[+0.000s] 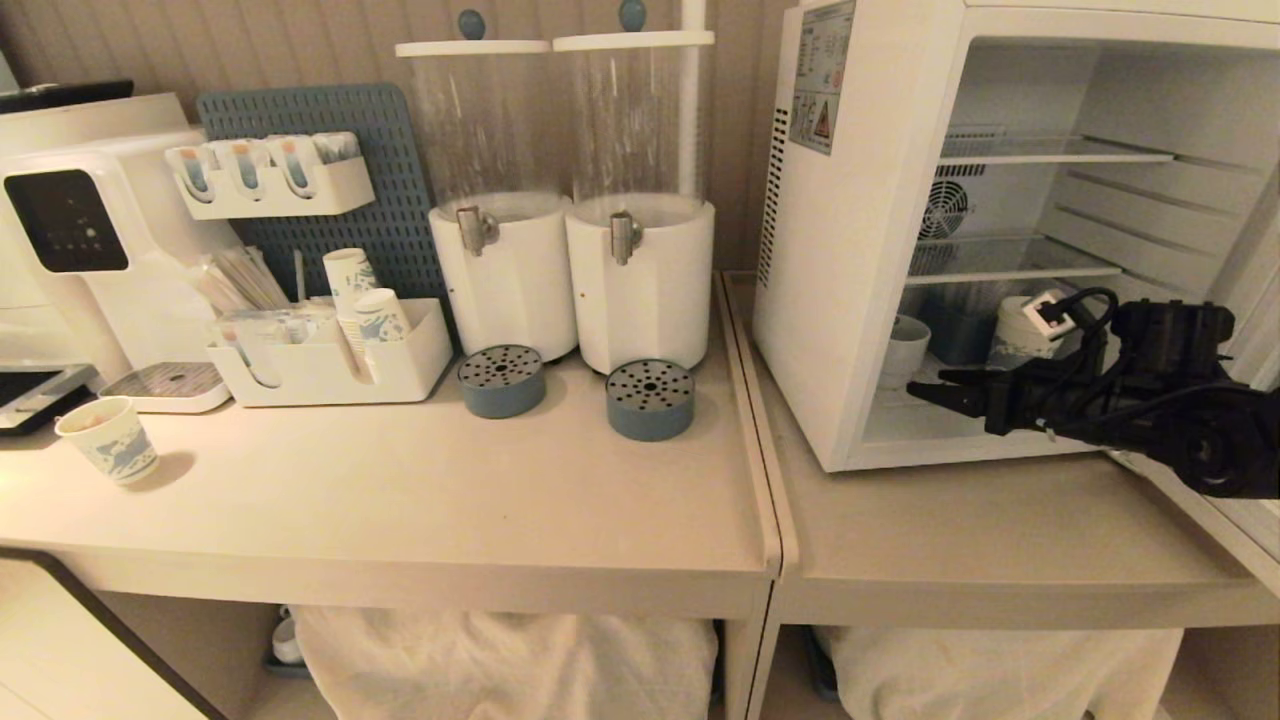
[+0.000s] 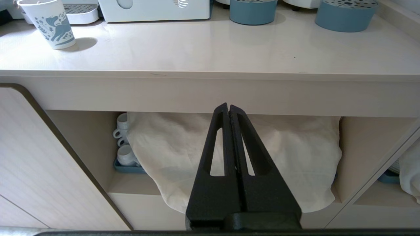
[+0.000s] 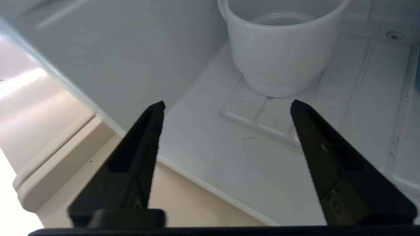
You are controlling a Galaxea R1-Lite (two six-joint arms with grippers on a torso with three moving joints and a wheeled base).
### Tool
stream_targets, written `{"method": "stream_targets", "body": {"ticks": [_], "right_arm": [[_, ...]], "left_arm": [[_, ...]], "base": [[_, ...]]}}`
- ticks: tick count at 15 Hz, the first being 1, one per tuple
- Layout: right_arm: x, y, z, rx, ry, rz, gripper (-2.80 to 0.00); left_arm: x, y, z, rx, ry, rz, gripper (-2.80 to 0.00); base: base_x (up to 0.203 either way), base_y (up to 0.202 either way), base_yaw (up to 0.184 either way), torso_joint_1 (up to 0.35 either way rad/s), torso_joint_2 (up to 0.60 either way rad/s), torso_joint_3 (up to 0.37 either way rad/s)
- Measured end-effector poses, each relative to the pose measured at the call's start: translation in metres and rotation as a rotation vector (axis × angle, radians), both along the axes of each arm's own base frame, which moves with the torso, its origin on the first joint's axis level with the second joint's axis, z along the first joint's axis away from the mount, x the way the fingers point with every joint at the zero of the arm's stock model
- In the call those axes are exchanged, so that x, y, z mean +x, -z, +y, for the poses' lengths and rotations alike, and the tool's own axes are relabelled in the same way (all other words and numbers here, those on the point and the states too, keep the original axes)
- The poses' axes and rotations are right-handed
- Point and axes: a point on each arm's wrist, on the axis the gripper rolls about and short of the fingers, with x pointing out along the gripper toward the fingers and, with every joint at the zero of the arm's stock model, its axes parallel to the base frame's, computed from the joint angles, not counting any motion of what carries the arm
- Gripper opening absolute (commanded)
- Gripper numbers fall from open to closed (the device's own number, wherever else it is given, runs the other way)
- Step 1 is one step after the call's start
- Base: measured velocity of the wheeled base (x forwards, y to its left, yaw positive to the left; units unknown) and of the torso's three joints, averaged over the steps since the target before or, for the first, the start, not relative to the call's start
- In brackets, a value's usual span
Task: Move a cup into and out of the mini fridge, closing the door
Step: Take the ceramic cup out of the freezer
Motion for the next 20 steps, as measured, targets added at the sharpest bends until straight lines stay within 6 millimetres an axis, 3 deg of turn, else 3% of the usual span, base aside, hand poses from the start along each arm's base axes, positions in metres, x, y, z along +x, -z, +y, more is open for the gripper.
{"method": "stream_targets", "body": {"ticks": [9, 20], "right_arm": [[0.026, 0.01, 0.015, 0.0, -0.019, -0.011, 0.0], [0.047, 0.016, 0.01, -0.001, -0.013, -0.033, 0.0]], "left_arm": [[0.0, 0.0, 0.0, -0.001, 0.0, 0.0, -2.8], [0.0, 0.0, 0.0, -0.001, 0.0, 0.0, -2.8]], "base": [[0.0, 0.0, 0.0, 0.0, 0.0, 0.0], [0.0, 0.0, 0.0, 0.0, 0.0, 0.0]]}}
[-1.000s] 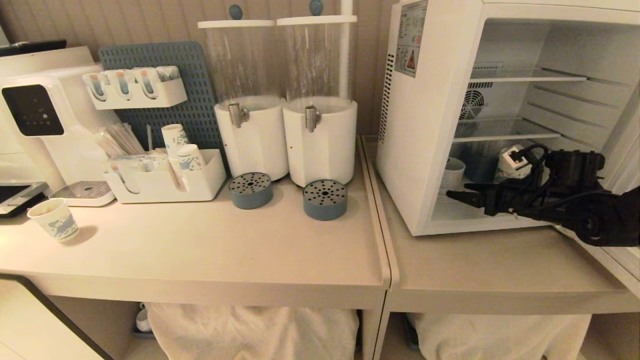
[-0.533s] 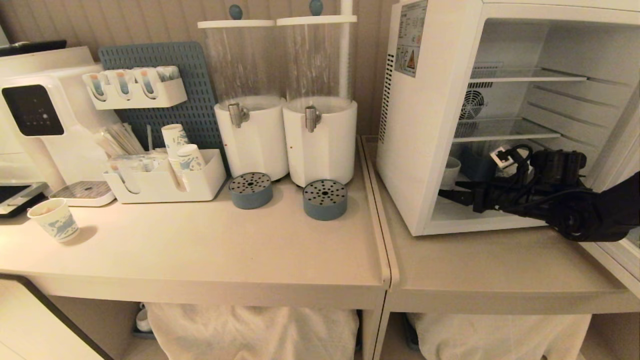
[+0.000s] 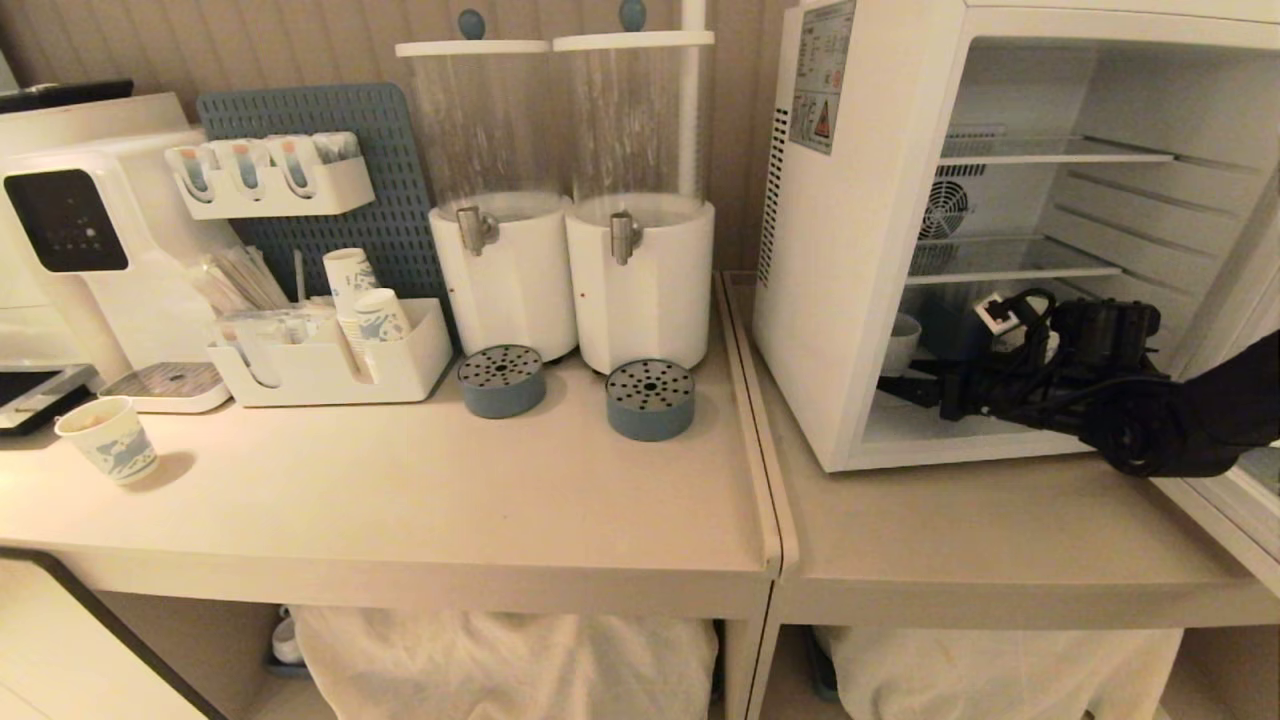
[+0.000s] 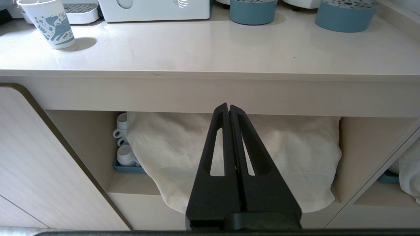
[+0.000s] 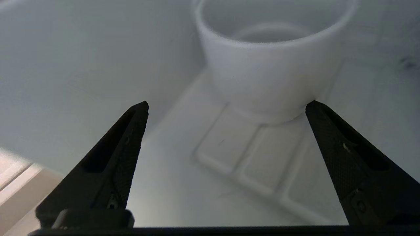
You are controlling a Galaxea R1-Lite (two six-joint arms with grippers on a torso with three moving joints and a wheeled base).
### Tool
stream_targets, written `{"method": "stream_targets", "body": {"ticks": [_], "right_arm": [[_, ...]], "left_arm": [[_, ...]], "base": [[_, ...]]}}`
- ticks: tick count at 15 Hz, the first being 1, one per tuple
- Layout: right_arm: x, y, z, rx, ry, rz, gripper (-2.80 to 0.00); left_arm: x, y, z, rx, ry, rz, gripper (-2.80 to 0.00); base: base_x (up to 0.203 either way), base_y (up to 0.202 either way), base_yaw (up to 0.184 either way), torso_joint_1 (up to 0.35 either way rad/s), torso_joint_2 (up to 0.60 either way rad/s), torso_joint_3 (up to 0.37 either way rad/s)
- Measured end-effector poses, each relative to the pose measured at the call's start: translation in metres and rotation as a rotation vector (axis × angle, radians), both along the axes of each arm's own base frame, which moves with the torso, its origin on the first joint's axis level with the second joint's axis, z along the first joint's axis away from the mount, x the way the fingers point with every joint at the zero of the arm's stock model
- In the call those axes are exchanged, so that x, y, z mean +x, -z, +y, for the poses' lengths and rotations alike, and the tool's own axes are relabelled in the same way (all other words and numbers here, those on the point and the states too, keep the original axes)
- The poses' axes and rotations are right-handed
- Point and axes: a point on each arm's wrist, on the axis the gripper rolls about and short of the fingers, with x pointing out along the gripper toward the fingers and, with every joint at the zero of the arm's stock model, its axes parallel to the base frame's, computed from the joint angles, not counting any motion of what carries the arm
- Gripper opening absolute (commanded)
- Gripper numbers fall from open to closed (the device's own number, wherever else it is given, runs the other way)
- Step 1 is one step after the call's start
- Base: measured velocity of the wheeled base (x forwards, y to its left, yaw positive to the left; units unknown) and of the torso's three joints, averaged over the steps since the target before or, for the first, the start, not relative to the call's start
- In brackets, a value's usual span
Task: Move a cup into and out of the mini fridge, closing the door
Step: Take the ceramic cup out of the freezer
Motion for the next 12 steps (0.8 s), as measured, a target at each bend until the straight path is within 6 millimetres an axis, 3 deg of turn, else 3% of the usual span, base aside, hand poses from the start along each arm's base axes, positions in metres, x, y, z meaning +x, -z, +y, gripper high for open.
{"method": "stream_targets", "body": {"ticks": [4, 12], "right_arm": [[0.016, -0.001, -0.005, -0.002, 0.01, -0.036, 0.0], [0.044, 0.014, -0.006, -0.001, 0.013, -0.144, 0.0]], "left_arm": [[0.0, 0.0, 0.0, 0.001, 0.0, 0.0, -2.8], [0.0, 0.0, 0.0, -0.001, 0.0, 0.0, -2.8]], "base": [[0.0, 0.0, 0.0, 0.0, 0.0, 0.0], [0.0, 0.0, 0.0, 0.0, 0.0, 0.0]]}}
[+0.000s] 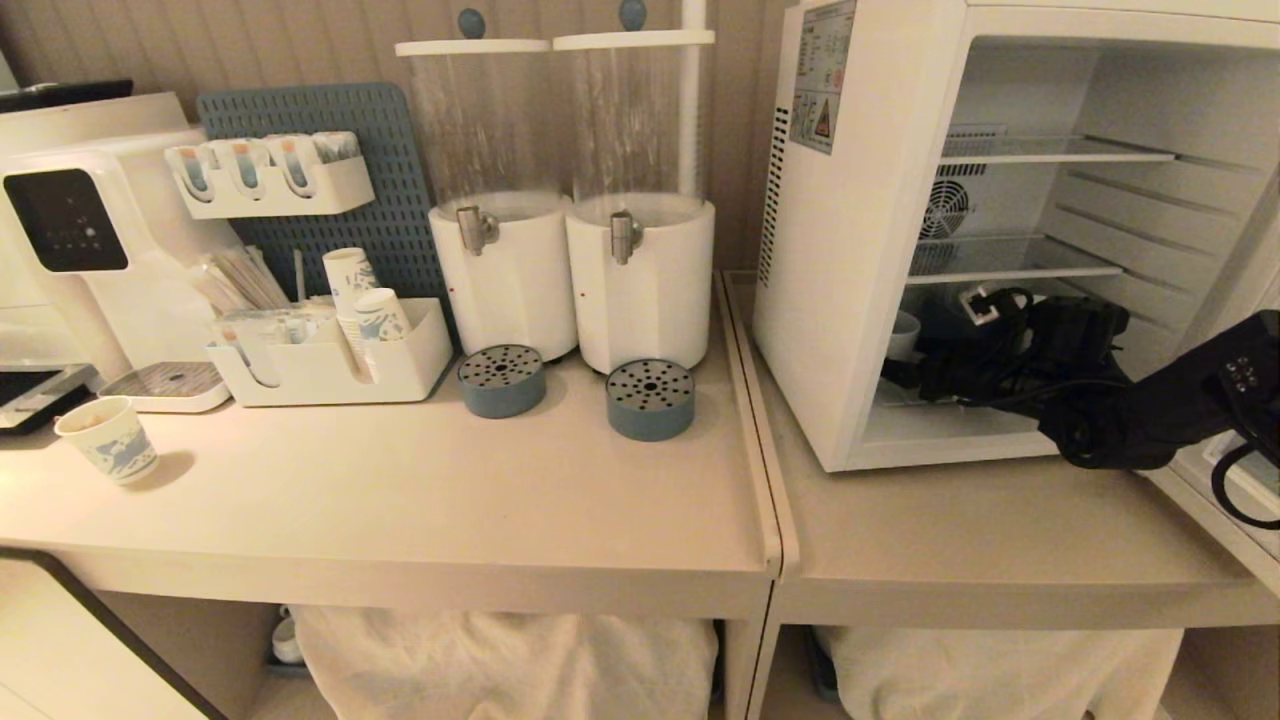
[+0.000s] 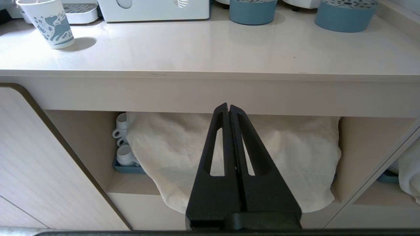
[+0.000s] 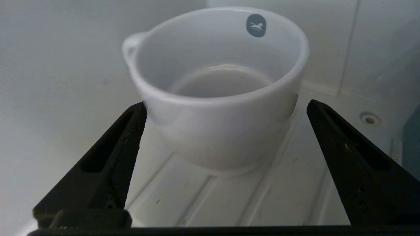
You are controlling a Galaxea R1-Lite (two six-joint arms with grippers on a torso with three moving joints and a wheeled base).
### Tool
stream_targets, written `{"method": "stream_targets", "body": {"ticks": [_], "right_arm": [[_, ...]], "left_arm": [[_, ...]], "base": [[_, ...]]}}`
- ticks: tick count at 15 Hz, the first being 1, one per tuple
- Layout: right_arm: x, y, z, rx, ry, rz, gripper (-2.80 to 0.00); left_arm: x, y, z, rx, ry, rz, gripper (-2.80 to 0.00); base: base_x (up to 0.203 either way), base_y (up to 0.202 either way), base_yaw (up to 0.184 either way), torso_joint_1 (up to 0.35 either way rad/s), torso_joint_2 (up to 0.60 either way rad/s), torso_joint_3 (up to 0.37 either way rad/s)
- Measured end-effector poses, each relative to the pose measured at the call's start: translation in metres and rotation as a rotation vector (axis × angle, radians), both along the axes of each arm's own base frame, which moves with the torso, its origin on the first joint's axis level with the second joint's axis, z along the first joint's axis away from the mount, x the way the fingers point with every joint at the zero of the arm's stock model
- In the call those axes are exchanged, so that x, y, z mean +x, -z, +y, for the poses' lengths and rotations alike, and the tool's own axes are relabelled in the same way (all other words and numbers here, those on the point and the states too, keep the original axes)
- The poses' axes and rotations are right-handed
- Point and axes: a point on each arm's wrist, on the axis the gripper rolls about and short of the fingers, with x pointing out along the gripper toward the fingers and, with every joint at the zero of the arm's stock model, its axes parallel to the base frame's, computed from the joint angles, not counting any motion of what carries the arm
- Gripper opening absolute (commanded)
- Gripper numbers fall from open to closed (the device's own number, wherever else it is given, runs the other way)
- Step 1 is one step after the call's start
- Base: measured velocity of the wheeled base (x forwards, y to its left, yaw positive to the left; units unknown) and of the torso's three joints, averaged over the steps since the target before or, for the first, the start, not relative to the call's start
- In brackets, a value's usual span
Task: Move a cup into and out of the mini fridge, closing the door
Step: Take the ceramic cup out of the freezer
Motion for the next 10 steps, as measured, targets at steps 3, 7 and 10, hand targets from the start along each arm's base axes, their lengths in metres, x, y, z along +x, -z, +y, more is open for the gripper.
{"method": "stream_targets", "body": {"ticks": [3, 7, 10], "right_arm": [[0.006, 0.003, 0.003, 0.003, -0.008, 0.021, 0.0], [0.011, 0.002, 0.004, 0.003, -0.01, 0.019, 0.0], [0.014, 0.002, 0.004, 0.003, -0.011, 0.012, 0.0]], "left_arm": [[0.0, 0.0, 0.0, 0.001, 0.0, 0.0, -2.8], [0.0, 0.0, 0.0, 0.0, 0.0, 0.0, -2.8], [0.0, 0.0, 0.0, 0.0, 0.0, 0.0, -2.8]], "base": [[0.0, 0.0, 0.0, 0.0, 0.0, 0.0], [0.0, 0.0, 0.0, 0.0, 0.0, 0.0], [0.0, 0.0, 0.0, 0.0, 0.0, 0.0]]}}
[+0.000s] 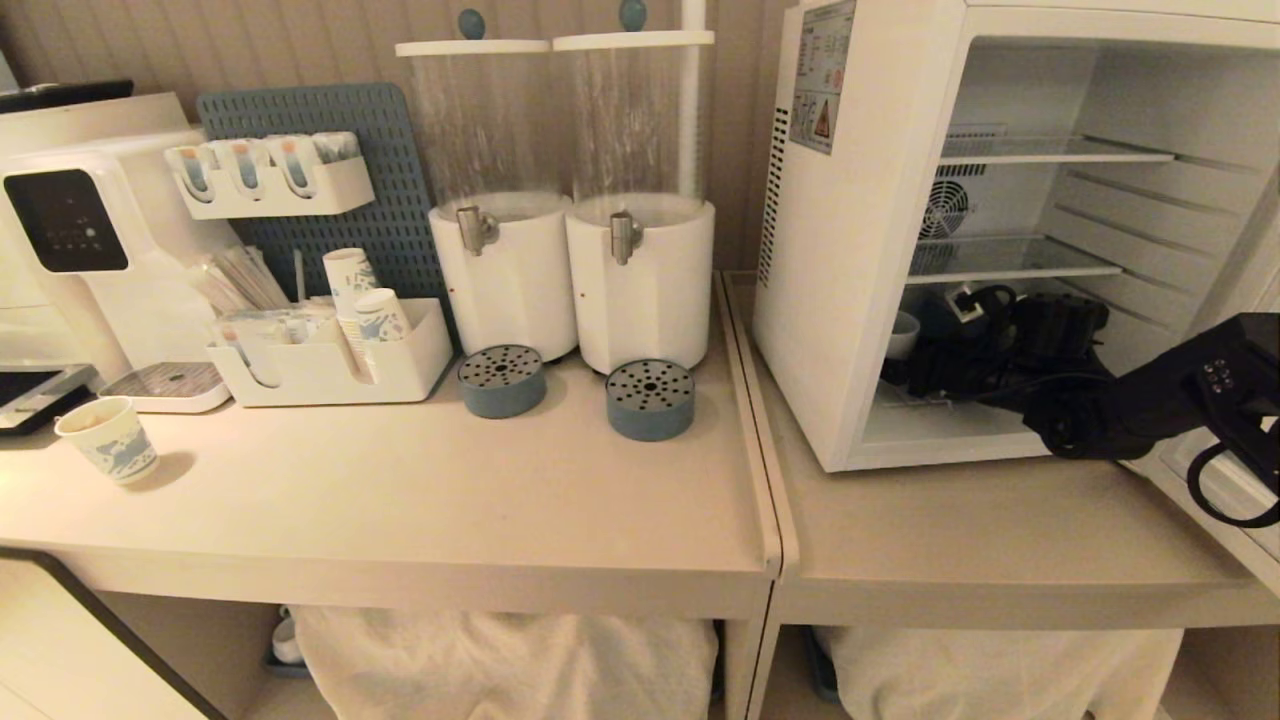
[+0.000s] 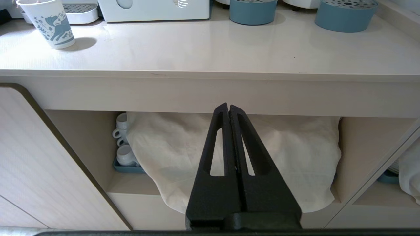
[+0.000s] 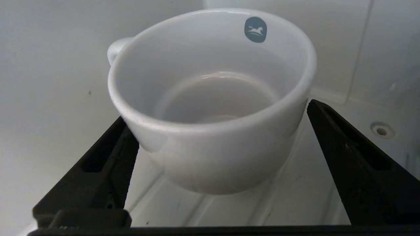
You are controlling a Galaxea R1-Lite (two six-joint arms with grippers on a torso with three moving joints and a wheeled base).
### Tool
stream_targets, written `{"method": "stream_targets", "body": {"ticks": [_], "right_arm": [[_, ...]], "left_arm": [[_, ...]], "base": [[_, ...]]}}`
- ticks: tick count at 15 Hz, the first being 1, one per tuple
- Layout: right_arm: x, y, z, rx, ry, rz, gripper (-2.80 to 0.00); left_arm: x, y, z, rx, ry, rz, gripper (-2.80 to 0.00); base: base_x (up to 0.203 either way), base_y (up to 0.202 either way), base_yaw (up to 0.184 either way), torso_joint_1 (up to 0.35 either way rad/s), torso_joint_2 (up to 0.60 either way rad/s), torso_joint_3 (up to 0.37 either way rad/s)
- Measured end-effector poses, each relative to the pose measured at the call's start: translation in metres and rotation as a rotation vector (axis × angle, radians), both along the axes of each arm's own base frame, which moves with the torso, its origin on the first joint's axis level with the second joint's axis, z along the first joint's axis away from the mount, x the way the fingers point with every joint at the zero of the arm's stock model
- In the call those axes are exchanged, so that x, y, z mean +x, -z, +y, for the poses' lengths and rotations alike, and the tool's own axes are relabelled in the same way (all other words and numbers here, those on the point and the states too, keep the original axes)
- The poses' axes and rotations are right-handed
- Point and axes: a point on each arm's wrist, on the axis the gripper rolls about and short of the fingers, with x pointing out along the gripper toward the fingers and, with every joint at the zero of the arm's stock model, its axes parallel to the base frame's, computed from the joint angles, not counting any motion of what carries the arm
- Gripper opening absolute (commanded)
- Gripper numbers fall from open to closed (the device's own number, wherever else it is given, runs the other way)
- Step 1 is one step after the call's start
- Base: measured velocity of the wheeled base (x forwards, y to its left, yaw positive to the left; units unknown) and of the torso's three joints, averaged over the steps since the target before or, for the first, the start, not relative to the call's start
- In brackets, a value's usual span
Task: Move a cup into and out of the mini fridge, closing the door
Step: Take the ceramic cup out of the freezer
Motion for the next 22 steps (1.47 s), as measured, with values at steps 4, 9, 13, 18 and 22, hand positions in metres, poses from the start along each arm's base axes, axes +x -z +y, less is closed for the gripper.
{"method": "stream_targets", "body": {"ticks": [4, 9, 13, 18, 22], "right_arm": [[0.0012, 0.0012, 0.0004, 0.0, -0.001, -0.001, 0.0], [0.0013, 0.0009, 0.001, 0.017, 0.001, 0.01, 0.0], [-0.0009, -0.0004, 0.001, 0.032, 0.002, 0.026, 0.0], [-0.0048, -0.0038, 0.0013, 0.031, 0.006, 0.028, 0.0], [-0.0059, -0.0022, 0.0014, 0.03, 0.006, 0.033, 0.0]], "left_arm": [[0.0, 0.0, 0.0, 0.0, 0.0, 0.0, -2.8], [0.0, 0.0, 0.0, 0.0, 0.0, 0.0, -2.8], [0.0, 0.0, 0.0, 0.001, 0.0, 0.0, -2.8], [0.0, 0.0, 0.0, 0.001, -0.001, 0.0, -2.8], [0.0, 0.0, 0.0, 0.0, 0.0, 0.0, -2.8]], "base": [[0.0, 0.0, 0.0, 0.0, 0.0, 0.0], [0.0, 0.0, 0.0, 0.0, 0.0, 0.0], [0.0, 0.0, 0.0, 0.0, 0.0, 0.0], [0.0, 0.0, 0.0, 0.0, 0.0, 0.0], [0.0, 0.0, 0.0, 0.0, 0.0, 0.0]]}}
